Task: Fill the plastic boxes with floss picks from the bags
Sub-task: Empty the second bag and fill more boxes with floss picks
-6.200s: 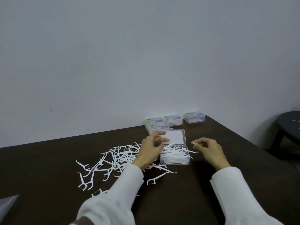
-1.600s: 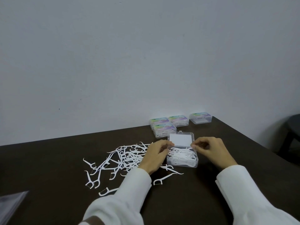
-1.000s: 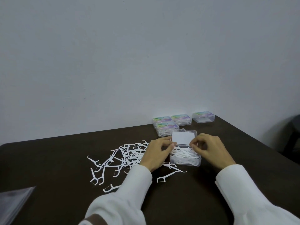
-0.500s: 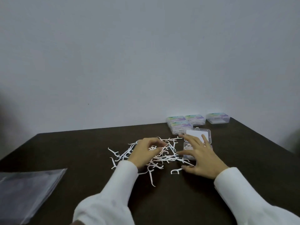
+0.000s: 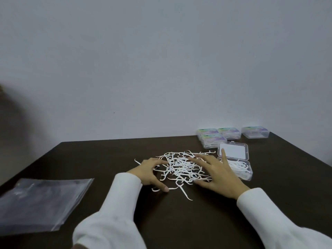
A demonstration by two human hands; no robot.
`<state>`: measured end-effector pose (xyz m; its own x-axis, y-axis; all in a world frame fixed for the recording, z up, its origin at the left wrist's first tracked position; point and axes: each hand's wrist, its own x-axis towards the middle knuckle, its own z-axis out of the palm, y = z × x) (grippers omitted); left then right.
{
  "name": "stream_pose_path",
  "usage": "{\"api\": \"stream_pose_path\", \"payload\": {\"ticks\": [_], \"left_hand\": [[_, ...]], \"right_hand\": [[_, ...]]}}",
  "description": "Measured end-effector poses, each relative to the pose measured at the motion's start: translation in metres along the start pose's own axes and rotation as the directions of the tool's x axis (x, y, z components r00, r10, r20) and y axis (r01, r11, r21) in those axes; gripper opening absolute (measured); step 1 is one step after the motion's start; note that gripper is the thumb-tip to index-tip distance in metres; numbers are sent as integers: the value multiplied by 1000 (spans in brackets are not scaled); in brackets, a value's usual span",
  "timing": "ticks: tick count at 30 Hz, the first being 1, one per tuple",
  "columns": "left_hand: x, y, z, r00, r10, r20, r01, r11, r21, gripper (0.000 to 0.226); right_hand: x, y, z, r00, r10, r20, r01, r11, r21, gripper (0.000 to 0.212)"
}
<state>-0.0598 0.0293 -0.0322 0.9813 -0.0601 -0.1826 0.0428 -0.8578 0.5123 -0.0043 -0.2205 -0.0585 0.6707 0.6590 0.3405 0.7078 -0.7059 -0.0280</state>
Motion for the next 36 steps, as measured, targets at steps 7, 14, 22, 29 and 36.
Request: {"api": "stream_pose_path", "payload": {"ticks": [7,14,22,29,36], "left_hand": [[1,4,6,998,-39,-49,38,999,-6,89],[7,8,16,987,49,-154,-56,998,-42,78],[14,5,21,955,125,-269,-122,992,25,47],[16,5,25,924,160,-347,-132,986,104,35],[17,6,27,885,190,-425,-149,981,128,25]], "right_hand": [[23,-28,2,970,89,228,-107,992,68,73],[29,-22,10,995,99,22,-101,987,126,32],[31,-24,6,994,97,-42,-85,968,237,18],[27,-23,0,977,146,-158,-93,949,301,14],[25,-21,-3,944,202,-262,-120,947,299,15]]}}
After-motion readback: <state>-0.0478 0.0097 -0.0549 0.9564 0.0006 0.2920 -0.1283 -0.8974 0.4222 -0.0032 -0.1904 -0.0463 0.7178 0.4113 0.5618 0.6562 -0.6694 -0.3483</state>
